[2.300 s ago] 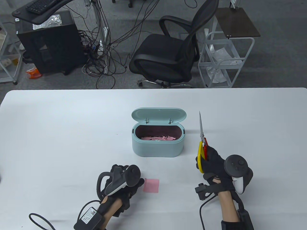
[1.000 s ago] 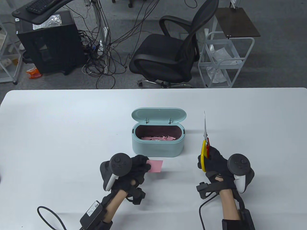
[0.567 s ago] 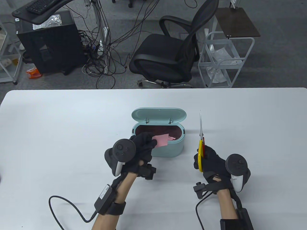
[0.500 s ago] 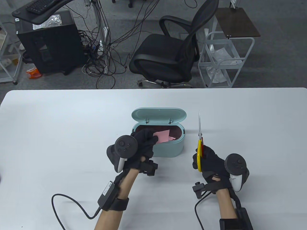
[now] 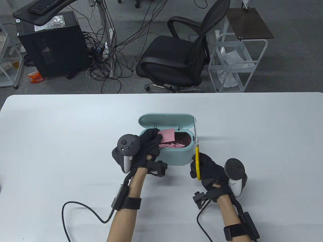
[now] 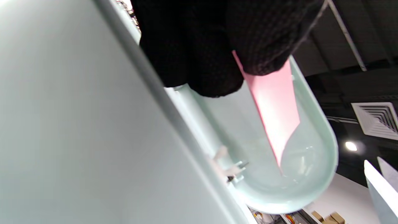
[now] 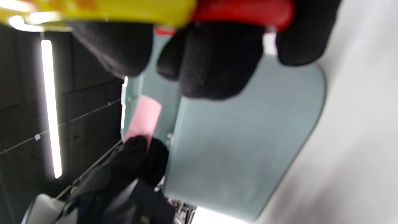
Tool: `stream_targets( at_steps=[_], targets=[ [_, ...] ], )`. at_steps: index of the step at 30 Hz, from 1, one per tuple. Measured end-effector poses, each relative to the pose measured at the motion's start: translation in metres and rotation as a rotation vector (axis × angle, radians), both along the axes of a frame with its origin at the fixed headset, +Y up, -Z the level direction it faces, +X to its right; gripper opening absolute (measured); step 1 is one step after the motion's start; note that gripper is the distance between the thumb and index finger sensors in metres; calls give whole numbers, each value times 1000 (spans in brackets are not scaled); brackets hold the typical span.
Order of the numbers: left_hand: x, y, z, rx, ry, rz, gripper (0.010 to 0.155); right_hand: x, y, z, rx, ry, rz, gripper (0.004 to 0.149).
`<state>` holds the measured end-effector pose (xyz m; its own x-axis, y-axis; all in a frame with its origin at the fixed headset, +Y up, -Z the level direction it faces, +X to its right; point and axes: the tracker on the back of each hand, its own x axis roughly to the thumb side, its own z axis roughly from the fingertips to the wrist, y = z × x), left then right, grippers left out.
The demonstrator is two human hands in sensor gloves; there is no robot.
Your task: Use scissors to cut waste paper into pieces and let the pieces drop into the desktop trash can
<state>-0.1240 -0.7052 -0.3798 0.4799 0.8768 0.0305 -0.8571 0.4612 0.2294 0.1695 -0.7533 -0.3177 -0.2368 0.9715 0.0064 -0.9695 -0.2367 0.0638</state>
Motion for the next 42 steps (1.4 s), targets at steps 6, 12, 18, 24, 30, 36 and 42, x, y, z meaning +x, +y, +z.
stream_targets(
  at_steps=[6, 12, 18, 24, 30, 36, 42],
  targets=[
    [-9, -8, -6, -96, -27, 129, 40, -22, -11, -1, -70, 83, -47, 76],
    [-15, -10, -9, -157, -82, 235, 40, -44, -21, 6, -197, 296, -2, 96],
    [-16, -10, -9, -171, -91, 248, 40, -54, -25, 8, -207, 290, 62, 96],
    [-16, -10, -9, -166, -92, 227, 40, -59, -24, 6, -179, 231, 37, 91],
    [-14, -9, -9, -166, -91, 193, 40, -60, -24, 2, -176, 208, 6, 84],
    [-14, -9, -9, -165, -98, 188, 40, -60, -25, 1, -193, 209, -7, 81],
    [-14, -9, -9, -163, -100, 194, 40, -61, -25, 1, -196, 210, -18, 75]
  ],
)
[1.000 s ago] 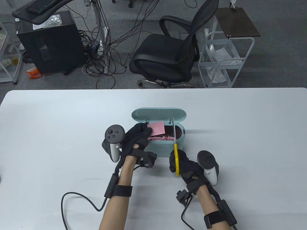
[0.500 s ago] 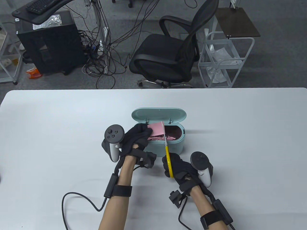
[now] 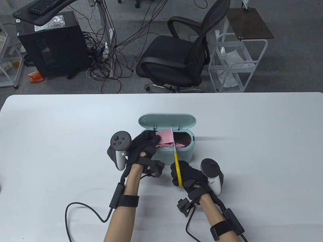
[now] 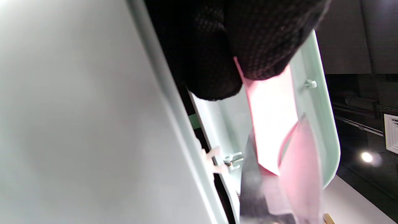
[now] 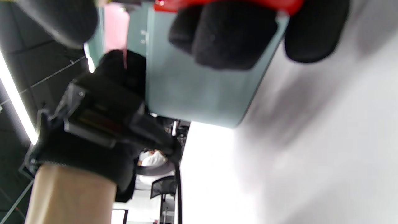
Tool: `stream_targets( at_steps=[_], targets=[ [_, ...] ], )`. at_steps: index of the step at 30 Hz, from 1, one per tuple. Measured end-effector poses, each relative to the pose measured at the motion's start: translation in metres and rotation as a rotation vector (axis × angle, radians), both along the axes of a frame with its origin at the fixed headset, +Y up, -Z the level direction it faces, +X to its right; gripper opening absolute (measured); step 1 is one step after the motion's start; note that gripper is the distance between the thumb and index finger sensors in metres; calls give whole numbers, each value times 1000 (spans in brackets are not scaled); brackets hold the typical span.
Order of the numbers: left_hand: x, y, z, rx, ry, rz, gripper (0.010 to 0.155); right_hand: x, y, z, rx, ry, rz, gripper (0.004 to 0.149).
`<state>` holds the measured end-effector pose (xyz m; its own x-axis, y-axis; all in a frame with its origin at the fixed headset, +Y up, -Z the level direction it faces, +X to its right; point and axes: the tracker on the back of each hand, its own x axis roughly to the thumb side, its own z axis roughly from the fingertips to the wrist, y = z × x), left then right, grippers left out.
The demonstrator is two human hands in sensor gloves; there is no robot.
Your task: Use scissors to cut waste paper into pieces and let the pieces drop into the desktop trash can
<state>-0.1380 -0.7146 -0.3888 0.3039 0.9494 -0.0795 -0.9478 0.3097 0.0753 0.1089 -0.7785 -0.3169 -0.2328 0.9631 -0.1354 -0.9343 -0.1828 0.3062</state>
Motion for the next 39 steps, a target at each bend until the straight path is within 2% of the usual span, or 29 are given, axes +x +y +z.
stream_targets(
  at_steps=[9, 12, 16, 24, 29, 35, 39],
  targets=[
    [-1, 0, 0, 3, -7, 3, 40, 0, 3, 0, 40, -52, 19, 58],
    [-1, 0, 0, 2, -11, 9, 40, 1, 3, -1, 46, -73, 30, 58],
    [-2, 1, -1, -4, -44, -9, 40, 4, 6, -3, 40, -53, 47, 71],
    [-3, 2, -2, -15, -76, -17, 40, 1, 14, -7, 47, -34, 75, 72],
    [-3, 1, -2, -10, -78, -8, 40, 0, 15, -7, 30, -44, 66, 71],
    [-3, 1, -2, -4, -69, 0, 40, 3, 12, -8, 27, -69, 53, 59],
    [-4, 1, -2, -3, -69, -1, 39, 3, 12, -7, 26, -84, 52, 58]
  ],
)
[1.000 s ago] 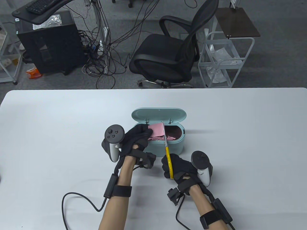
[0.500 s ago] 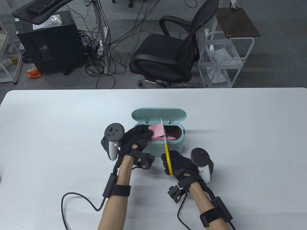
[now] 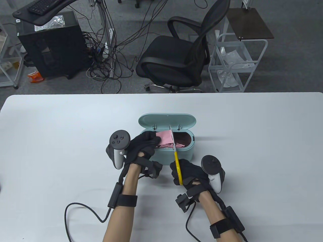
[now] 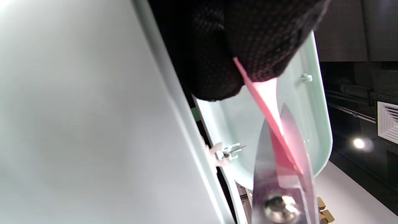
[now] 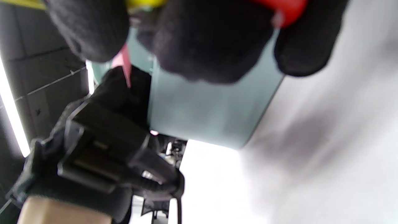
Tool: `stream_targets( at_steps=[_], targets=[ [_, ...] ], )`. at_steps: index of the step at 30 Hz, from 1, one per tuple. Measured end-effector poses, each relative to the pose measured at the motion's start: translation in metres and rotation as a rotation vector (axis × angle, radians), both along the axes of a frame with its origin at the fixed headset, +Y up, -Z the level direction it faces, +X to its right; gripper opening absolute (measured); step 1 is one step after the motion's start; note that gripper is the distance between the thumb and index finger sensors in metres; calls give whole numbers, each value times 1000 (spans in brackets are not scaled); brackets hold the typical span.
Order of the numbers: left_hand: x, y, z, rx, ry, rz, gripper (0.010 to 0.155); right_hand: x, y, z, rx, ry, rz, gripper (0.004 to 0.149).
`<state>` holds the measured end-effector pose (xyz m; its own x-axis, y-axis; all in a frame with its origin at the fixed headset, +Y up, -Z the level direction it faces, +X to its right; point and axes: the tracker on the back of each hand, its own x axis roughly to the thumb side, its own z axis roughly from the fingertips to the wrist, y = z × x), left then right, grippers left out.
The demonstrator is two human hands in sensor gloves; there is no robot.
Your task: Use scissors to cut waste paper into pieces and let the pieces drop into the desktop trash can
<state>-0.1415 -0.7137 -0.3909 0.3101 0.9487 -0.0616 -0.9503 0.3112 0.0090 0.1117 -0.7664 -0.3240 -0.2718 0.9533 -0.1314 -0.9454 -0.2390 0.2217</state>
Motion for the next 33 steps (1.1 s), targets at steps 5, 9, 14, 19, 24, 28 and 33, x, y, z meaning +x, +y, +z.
stream_targets(
  at_steps=[5, 9, 14, 19, 24, 28, 33],
  targets=[
    [0, 1, -1, 1, -17, -16, 39, 1, 5, -1, -29, 37, 27, 69],
    [-1, 1, -1, 0, -26, -30, 39, 2, 10, -4, -42, 68, 84, 72],
    [-1, 1, -1, -2, -38, -30, 39, 1, 12, -5, -47, 51, 89, 71],
    [0, 1, -1, -1, -36, -34, 39, 1, 7, -4, -28, 6, 58, 61],
    [-1, 0, 0, 1, -28, -10, 39, 0, 2, -1, -4, -59, 27, 58],
    [-2, -1, 0, 3, -13, 13, 40, 5, 0, 2, 24, -66, 6, 62],
    [-2, -2, 1, 7, 3, 39, 40, 9, -6, 9, -40, 128, 74, 85]
  ],
)
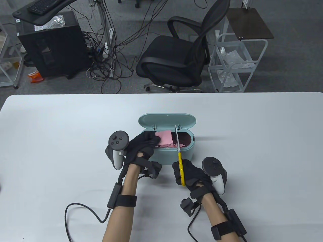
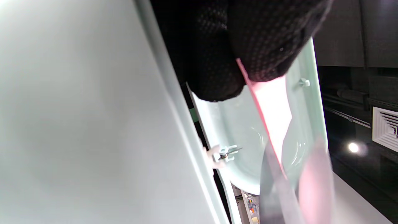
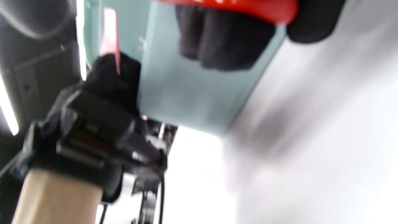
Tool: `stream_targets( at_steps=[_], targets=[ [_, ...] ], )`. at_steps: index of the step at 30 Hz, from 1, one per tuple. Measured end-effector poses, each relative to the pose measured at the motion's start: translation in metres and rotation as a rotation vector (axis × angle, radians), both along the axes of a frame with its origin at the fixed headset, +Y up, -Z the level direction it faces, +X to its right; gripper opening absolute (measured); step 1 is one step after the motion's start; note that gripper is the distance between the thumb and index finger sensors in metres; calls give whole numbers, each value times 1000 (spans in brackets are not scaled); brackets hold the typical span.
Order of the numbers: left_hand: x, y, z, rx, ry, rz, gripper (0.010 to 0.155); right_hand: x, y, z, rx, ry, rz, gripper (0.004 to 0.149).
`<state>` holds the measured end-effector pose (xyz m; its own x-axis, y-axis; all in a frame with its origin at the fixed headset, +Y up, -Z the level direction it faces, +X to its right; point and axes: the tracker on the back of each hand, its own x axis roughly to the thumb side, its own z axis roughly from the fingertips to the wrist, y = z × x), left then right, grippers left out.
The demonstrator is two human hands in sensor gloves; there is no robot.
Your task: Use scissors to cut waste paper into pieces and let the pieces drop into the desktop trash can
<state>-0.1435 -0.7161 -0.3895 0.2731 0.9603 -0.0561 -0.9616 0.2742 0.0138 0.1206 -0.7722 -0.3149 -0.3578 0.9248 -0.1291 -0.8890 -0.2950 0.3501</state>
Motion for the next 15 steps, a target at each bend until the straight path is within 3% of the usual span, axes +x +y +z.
stream_targets(
  at_steps=[4, 15],
  targets=[
    [-1, 0, 0, -5, 8, 24, 40, 0, -4, 4, -16, 41, 21, 88],
    [-1, 0, 1, 2, 26, 8, 40, -14, -4, 3, 33, -8, 24, 86]
  ],
)
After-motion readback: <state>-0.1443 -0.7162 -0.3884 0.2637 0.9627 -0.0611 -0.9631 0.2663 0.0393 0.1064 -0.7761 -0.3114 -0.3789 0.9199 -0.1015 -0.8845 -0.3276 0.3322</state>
